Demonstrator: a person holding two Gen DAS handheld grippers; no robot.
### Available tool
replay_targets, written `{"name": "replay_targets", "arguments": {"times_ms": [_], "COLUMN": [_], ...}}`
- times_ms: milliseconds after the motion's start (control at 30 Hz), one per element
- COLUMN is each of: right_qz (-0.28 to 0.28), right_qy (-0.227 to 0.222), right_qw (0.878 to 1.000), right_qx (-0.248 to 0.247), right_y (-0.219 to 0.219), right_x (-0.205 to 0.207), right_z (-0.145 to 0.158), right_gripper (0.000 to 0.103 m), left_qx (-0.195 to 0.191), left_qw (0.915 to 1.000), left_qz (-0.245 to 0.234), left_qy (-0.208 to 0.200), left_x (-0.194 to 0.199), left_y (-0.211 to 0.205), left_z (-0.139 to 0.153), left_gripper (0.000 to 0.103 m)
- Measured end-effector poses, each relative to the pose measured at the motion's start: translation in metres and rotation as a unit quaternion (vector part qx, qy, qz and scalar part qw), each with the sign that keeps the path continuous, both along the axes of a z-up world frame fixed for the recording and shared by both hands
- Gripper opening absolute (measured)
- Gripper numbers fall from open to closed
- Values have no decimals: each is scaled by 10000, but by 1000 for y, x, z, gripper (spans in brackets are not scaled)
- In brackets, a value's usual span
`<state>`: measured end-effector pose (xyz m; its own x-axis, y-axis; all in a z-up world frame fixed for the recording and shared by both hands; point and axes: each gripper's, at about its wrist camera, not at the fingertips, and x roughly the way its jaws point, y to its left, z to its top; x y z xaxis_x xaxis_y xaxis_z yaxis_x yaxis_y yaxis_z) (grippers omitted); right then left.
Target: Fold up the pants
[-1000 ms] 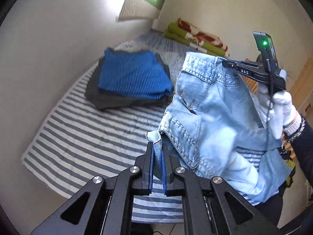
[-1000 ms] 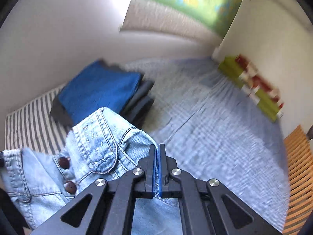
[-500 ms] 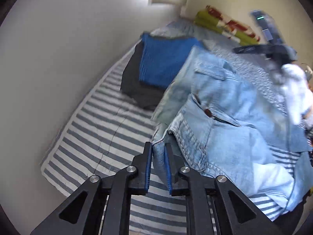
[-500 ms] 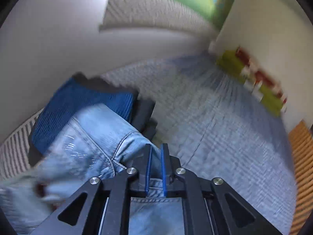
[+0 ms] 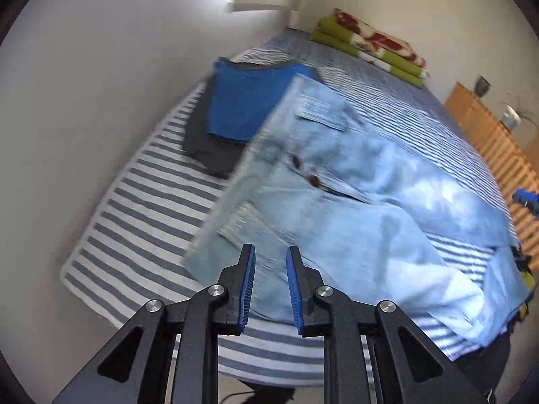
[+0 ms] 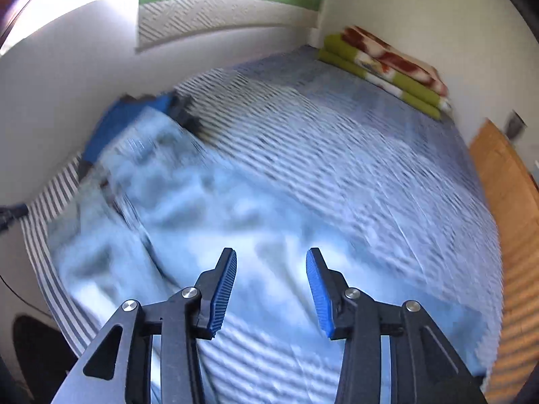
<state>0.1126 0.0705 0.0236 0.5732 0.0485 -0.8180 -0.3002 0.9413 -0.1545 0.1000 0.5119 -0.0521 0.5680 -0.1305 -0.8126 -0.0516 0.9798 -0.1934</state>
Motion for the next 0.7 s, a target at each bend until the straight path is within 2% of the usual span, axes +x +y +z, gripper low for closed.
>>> {"name": "replay_targets", "arguments": {"times_ms": [100, 167, 233, 300, 333, 400, 467, 533, 633, 700], "right_qz": [-802, -1411, -2032, -2642, -2848, -3272, -3504, -3548, -3339, -3217], "right_qy": [189, 351, 378, 278, 273, 421, 673, 804, 1036, 1137], "right_qw": [9964, 9891, 9782, 9635, 9576, 9439, 9339, 9302, 9349, 9387], "right_qx": [-213, -238, -190, -344, -343, -105, 219, 490, 615, 502], "right_y": [-73, -125, -178, -229, -247, -293, -329, -347, -350, -342], "right_x": [-50, -79, -105, -124, -127, -133, -128, -116, -85, -57], "right_z": [-22, -31, -36, -36, -35, -36, -40, -43, -57, -72], "right_gripper": [39, 39, 39, 40, 44, 46, 46, 46, 55, 55], "left_qx": [-128, -153, -86, -111, -116, -159, -247, -274, -256, -170], "left_qw": [9985, 9950, 9905, 9843, 9807, 9740, 9706, 9683, 9650, 9632], "left_qz": [-535, -967, -1344, -1715, -1902, -2202, -2314, -2390, -2477, -2515], "left_qy": [58, 183, 280, 405, 441, 516, 609, 672, 825, 937], "left_x": [-11, -16, -18, -18, -18, -18, -16, -16, -15, -17], "left_y": [-40, -72, -104, -136, -152, -177, -194, -207, -220, -225], "left_z": [-3, -11, -20, -26, -28, -30, -32, -33, -38, -44], "left_gripper": [20, 20, 21, 20, 20, 20, 21, 20, 21, 21]}}
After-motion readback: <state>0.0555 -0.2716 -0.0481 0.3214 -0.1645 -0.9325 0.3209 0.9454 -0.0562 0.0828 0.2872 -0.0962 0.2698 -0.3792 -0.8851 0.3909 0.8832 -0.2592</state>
